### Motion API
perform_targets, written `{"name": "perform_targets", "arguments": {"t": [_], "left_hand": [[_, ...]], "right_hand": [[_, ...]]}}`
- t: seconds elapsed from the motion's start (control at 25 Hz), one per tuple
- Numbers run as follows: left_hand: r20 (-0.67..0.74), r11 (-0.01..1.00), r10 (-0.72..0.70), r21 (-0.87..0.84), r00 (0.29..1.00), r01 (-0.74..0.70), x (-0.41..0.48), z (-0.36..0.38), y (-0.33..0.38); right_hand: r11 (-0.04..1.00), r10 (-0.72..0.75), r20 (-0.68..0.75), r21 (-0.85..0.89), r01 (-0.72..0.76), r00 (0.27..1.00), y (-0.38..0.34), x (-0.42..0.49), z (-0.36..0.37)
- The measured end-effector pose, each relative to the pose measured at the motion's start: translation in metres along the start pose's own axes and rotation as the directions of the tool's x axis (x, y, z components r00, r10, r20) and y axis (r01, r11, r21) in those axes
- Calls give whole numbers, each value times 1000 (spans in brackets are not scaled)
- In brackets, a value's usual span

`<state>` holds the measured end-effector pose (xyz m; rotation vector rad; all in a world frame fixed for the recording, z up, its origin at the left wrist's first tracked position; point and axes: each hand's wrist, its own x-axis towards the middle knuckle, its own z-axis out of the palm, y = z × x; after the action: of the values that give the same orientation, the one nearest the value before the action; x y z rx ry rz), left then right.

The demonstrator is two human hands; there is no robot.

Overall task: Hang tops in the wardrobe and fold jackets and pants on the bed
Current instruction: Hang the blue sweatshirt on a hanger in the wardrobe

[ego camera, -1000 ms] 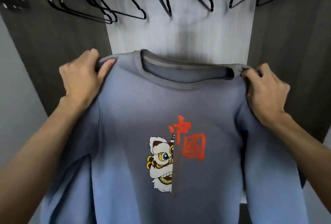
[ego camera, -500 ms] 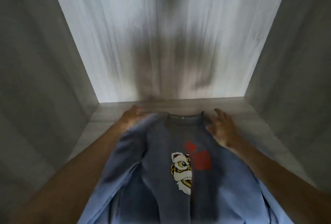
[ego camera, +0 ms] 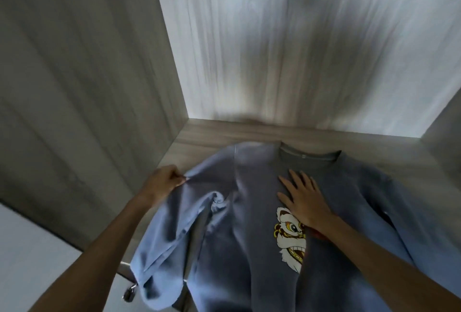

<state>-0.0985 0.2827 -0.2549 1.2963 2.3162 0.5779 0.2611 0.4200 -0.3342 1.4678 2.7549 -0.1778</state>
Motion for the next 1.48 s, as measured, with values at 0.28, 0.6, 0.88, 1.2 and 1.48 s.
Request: {"name": "perform_targets", "arguments": {"t": [0.28, 0.6, 0.88, 1.2, 1.48], "left_hand": [[1, 852, 413, 352, 911, -387, 11, 50, 98], [665, 695, 356, 282, 657, -662, 37, 84, 235], [231, 458, 866, -8, 443, -889, -25, -66, 461], [198, 303, 936, -40, 290, -952, -96, -128, 566], [213, 268, 942, -18, 259, -963, -118, -134, 587]], "right_hand": [[952, -33, 149, 306, -15, 988, 12, -2, -39], [806, 272, -201, 583, -108, 941, 120, -75, -215], [520, 550, -467, 840, 154, 692, 140, -159, -407], [364, 767, -529, 825, 432, 363, 152, -228, -512], [275, 825, -545, 617, 737, 148, 150, -246, -549]]}}
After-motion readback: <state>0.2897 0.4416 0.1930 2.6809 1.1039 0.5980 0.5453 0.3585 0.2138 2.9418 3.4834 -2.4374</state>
